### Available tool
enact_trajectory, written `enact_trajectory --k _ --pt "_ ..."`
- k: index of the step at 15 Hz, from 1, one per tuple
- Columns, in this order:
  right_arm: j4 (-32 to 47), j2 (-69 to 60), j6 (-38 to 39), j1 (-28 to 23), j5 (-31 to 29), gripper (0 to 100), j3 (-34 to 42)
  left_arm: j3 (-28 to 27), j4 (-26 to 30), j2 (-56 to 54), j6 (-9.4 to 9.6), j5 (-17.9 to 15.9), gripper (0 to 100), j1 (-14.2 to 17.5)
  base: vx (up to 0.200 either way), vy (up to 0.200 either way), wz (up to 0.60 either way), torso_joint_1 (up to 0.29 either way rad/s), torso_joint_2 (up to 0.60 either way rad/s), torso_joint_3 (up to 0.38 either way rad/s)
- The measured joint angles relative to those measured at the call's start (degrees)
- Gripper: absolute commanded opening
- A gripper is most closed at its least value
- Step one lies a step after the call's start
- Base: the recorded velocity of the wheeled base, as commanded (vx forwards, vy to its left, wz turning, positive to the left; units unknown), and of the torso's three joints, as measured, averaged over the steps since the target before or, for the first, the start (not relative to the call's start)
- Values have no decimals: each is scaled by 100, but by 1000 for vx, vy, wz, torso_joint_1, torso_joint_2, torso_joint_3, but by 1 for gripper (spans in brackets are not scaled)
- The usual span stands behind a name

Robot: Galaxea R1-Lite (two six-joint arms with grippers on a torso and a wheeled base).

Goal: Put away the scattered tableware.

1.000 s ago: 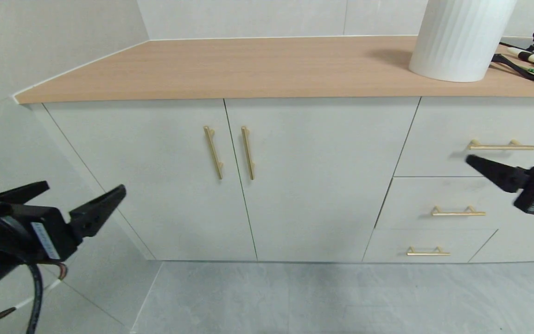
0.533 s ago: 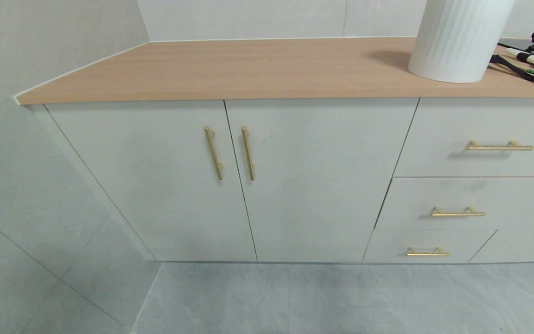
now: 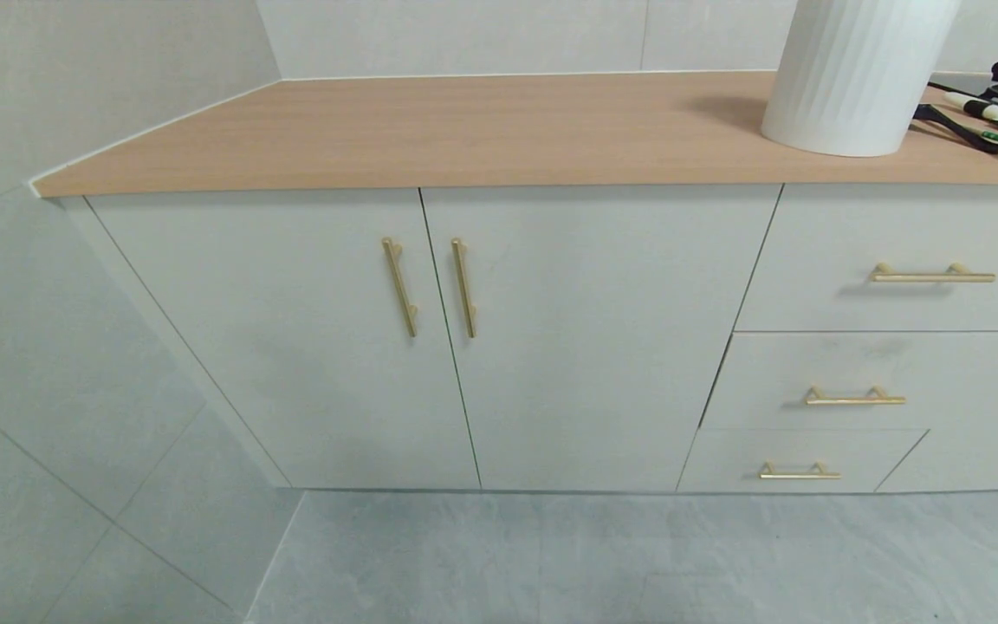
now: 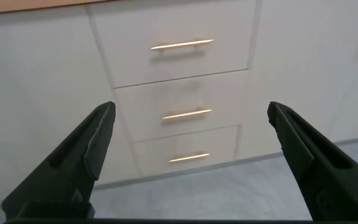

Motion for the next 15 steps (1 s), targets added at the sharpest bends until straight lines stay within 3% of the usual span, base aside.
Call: enact_trajectory --k 1,3,5,7,9,11,12,13,15 --pt "35 -145 -124 -190 46 100 57 101 -2 -116 11 -21 100 171 0 0 0 0 0 0" --pt "39 -335 -182 -335 -71 100 272 389 -17 -428 222 -110 100 482 0 0 0 0 0 0" --pt "-29 -435 -165 -363 -77 100 705 802 -154 -607 304 -180 100 603 0 0 0 0 0 0" --pt "-772 -484 -176 -363 148 100 1519 1253 -485 -695 430 -823 100 640 0 0 0 0 0 0" --pt "-1507 -505 -241 -363 499 100 2169 1548 -969 -730 467 -1242 100 650 0 0 0 0 0 0" --pt "-1134 -514 -291 -355 717 100 2374 1738 -1201 -741 456 -1816 100 650 0 0 0 0 0 0" --pt "-1129 -514 -283 -341 767 100 2398 1771 -1195 -741 334 -2091 100 650 0 0 0 0 0 0" --pt "-1074 -517 -255 -335 886 100 2406 1791 -1192 -744 150 -2241 100 650 0 0 0 0 0 0" --pt "-863 -517 -217 -333 1259 100 2420 1802 -1185 -746 110 -2308 100 652 0 0 0 0 0 0"
